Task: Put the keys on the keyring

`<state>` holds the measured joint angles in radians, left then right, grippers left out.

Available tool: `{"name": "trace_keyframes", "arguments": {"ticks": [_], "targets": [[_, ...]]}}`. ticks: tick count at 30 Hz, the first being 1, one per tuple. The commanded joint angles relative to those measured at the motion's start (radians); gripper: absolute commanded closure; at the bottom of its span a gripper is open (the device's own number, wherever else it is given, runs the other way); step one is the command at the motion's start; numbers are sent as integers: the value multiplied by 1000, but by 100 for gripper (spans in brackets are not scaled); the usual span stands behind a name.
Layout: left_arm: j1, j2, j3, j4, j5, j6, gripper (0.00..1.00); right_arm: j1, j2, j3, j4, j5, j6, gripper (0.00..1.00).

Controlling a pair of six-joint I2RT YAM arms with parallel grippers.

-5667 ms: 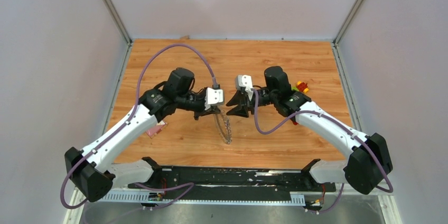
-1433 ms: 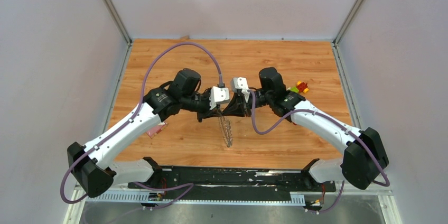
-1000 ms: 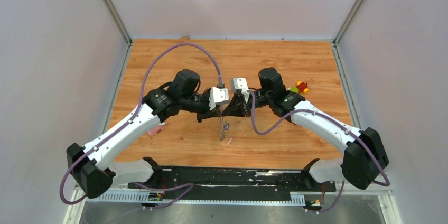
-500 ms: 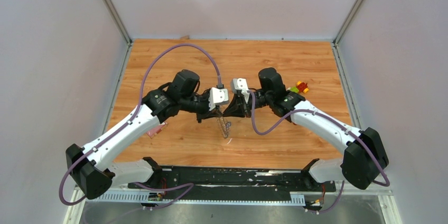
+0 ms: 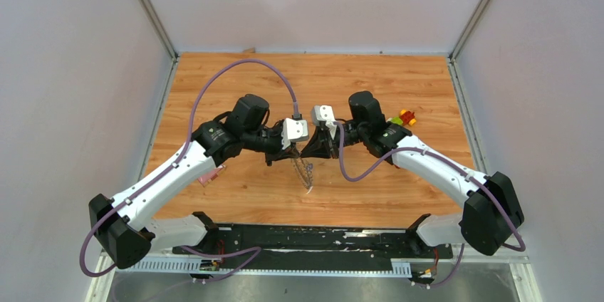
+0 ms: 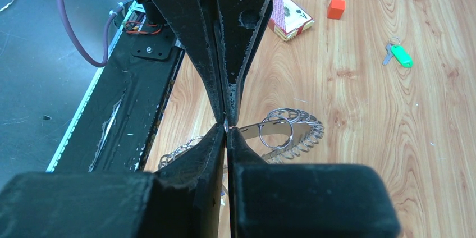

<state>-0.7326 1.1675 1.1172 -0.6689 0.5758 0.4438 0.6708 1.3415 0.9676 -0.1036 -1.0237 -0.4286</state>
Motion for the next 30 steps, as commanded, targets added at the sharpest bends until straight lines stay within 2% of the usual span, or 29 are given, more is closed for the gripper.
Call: {"name": "trace_keyframes", "arguments": {"ticks": [1,4,7,11,12,17,21,25,30], "targets": [[-6,-11,7,55,48,-3,100,-1,-8,21,15,-24,5,92],[-5,-8,7,54,52,-2,100,0,-7,21,19,-28,7,93],[-5,-9,4,57,52,-1,100,1,-9,20,22,-29,9,100],[-5,-21,-9,69,46,1,100,0,-16,22,19,-20,3,100],[-6,-25,-10,69,44,2,98,0,-21,22,12,-16,-3,100],[0,-69,-13,59,32,45,67,4,-74,41,-109,47,-186,100],[10,-97,-17,31,-5,93,51,6,-152,32,-200,119,-350,100],[15,-120,-38,17,-45,128,41,6,-213,24,-247,148,-432,100],[19,-148,-75,44,-87,159,38,20,-245,23,-312,168,-529,100]]}}
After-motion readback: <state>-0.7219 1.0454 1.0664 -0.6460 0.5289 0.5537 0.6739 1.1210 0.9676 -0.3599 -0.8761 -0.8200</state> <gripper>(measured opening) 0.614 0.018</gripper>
